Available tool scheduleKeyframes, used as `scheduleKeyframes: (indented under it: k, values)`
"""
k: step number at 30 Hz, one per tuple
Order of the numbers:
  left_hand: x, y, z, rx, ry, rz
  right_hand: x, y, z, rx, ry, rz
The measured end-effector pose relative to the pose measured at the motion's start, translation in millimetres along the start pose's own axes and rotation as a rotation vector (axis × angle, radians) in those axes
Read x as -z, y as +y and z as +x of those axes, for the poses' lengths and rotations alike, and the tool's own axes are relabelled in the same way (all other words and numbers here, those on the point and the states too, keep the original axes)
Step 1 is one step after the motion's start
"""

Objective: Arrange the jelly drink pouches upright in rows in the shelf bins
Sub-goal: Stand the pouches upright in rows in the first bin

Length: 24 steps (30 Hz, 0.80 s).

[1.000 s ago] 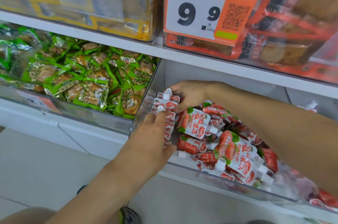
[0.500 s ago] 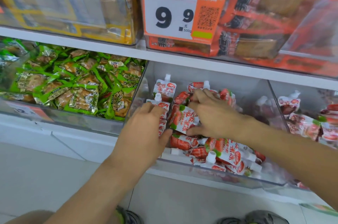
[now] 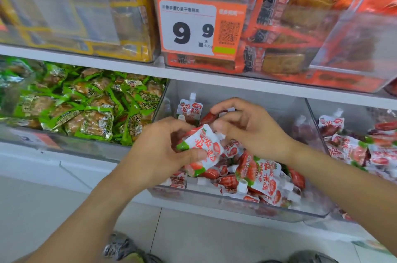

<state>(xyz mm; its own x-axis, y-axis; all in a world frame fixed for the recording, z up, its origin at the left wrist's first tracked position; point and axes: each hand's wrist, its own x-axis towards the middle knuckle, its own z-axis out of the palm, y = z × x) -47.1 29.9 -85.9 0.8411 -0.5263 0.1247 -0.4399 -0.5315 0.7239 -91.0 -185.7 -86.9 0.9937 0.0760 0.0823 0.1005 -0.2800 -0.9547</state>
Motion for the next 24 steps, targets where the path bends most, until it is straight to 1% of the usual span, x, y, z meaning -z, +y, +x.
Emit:
scheduleKeyframes:
  k: [1,2,3,4,6,7,9,11,13,14,16,19,20,24]
  values:
    - [5,-1,-3,0.009,0.020,0.026,0,2,9,-0.042,0.013,0.005]
    - [9,-3,-7,0.011,0.053,0.061,2,6,22,-0.086,0.024,-0.057]
    - [13,-4,-11,0.009,0.094,0.093,5,9,38,-0.119,0.027,-0.193]
    - [17,-4,-14,0.012,0.136,0.108,9,11,55,-0.147,0.017,-0.383]
    - [24,-6,-17,0.046,0.217,0.080,12,14,91,-0.225,-0.054,-0.719]
    - [27,-8,-19,0.070,0.252,0.057,9,17,107,-0.265,-0.102,-0.824]
    - [31,-12,-21,0.109,0.316,0.000,-3,29,132,-0.323,-0.178,-0.953]
    - [34,-18,-24,0.139,0.381,-0.064,-16,44,148,-0.312,-0.190,-1.041]
    - [36,-23,-26,0.160,0.451,-0.125,-23,53,154,-0.237,-0.171,-1.044]
    - [37,-24,-26,0.166,0.483,-0.153,-22,55,154,-0.201,-0.172,-1.006]
    - [39,-24,-26,0.177,0.526,-0.191,-18,56,148,-0.188,-0.230,-0.850]
    - [40,-22,-23,0.178,0.552,-0.226,-12,54,137,-0.219,-0.365,-0.607]
    - [40,-22,-21,0.175,0.552,-0.226,-11,51,135,-0.214,-0.375,-0.581]
    - [33,-22,-13,0.168,0.538,-0.178,-9,41,127,-0.250,-0.397,-0.623]
